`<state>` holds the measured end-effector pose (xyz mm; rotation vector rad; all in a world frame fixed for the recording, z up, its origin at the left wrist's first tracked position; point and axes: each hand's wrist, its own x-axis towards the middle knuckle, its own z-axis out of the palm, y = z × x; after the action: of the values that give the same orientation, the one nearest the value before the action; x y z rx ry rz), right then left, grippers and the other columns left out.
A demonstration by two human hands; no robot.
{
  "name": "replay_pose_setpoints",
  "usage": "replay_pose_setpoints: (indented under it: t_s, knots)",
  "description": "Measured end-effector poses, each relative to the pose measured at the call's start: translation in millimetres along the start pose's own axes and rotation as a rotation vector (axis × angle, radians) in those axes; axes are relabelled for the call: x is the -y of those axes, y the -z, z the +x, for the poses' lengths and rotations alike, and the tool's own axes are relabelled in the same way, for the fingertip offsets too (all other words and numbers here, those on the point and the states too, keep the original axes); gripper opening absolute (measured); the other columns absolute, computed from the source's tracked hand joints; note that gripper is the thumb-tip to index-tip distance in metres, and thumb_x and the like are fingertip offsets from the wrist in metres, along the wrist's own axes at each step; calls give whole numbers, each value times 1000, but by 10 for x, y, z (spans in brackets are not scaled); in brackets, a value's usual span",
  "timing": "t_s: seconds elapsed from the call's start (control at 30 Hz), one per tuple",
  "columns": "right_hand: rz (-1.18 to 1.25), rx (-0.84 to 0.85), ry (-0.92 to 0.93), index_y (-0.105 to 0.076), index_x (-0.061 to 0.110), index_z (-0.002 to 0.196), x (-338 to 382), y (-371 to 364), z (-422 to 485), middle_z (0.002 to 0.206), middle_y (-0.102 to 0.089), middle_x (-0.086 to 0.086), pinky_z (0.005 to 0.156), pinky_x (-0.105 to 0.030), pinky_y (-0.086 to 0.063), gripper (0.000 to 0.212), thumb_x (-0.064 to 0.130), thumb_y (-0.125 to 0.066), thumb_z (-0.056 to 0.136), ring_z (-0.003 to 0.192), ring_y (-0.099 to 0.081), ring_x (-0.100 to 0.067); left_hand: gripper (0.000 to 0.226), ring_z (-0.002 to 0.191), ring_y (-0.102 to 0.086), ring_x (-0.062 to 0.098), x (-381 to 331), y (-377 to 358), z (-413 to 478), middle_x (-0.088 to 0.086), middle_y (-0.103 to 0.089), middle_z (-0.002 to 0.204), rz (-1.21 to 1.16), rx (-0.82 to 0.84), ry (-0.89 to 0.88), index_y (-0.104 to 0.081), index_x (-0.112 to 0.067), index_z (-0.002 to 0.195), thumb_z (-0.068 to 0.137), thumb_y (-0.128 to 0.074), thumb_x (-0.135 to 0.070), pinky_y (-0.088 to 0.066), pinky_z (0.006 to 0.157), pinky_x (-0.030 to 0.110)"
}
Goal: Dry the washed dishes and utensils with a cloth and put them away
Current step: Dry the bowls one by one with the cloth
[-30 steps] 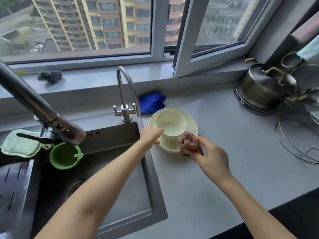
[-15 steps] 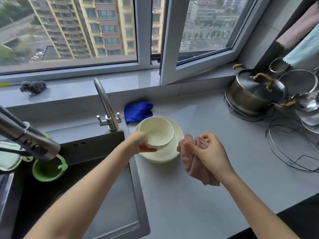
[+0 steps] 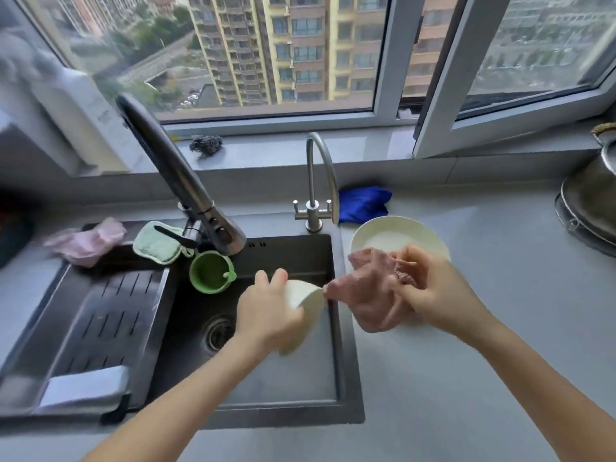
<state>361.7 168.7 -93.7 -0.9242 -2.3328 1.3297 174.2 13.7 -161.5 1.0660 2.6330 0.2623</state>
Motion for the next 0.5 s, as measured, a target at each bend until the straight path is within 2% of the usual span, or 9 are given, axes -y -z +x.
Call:
replay_pose_setpoints:
  t_s: [0.07,0.13,0.17,0.23,0.27,0.33,0.43,0.5]
  knots:
    - [-178,-50,81,-44,29,73,54,-183,25,71,-62,6,68,-32,-48,33,2,-60,83,75,-64,-17,51,87,-55,31,94,-35,-47,6,-45,101,212,-65,-76,-48,-17,109,73,-55,-51,-32,63,31]
    - [-198,-118,107,-42,29,75,122,-314,49,68,-59,8,68,-33,-46,32,5,-60,86,76,-63,-19,47,90,-55,32,251,-21,-18,8,-47,105,151,-50,24,-49,-17,111,79,-55,-50,-35,67,32]
    - [-170,-150,118,-43,26,77,156,-365,69,67,-58,9,67,-29,-47,28,7,-61,87,74,-62,-15,46,92,-56,32,348,0,11,7,-50,104,29,-10,121,-49,-17,108,80,-53,-54,-38,71,33]
    - [-87,-180,111,-45,18,80,239,-435,117,67,-56,11,65,-12,-44,22,9,-63,88,72,-60,4,52,90,-57,27,534,30,66,3,-57,97,-352,100,310,-52,-17,95,75,-51,-65,-46,72,34]
    - [-39,-181,106,-45,17,82,304,-458,127,67,-56,12,64,-7,-43,21,9,-64,88,72,-59,10,57,87,-58,25,595,38,68,2,-59,92,-575,142,369,-52,-16,90,70,-50,-69,-51,68,35]
    - [30,-205,125,-47,14,83,456,-500,126,67,-57,10,61,-8,-43,20,10,-66,88,71,-60,7,60,80,-57,22,635,33,26,3,-59,87,-893,196,428,-50,-13,86,67,-53,-70,-49,51,30]
    - [139,-258,207,-51,15,87,736,-603,21,69,-62,7,60,-18,-48,18,13,-69,86,69,-62,-4,55,71,-54,19,588,77,-34,4,-55,85,-1062,237,438,-52,-8,100,86,-49,-61,-42,42,21]
    - [114,-132,248,-56,20,92,804,-752,-44,82,-66,15,70,-16,-48,16,19,-71,85,80,-64,-3,59,73,-56,19,580,79,-44,5,-56,89,-1113,249,419,-51,-4,108,89,-44,-60,-45,42,20]
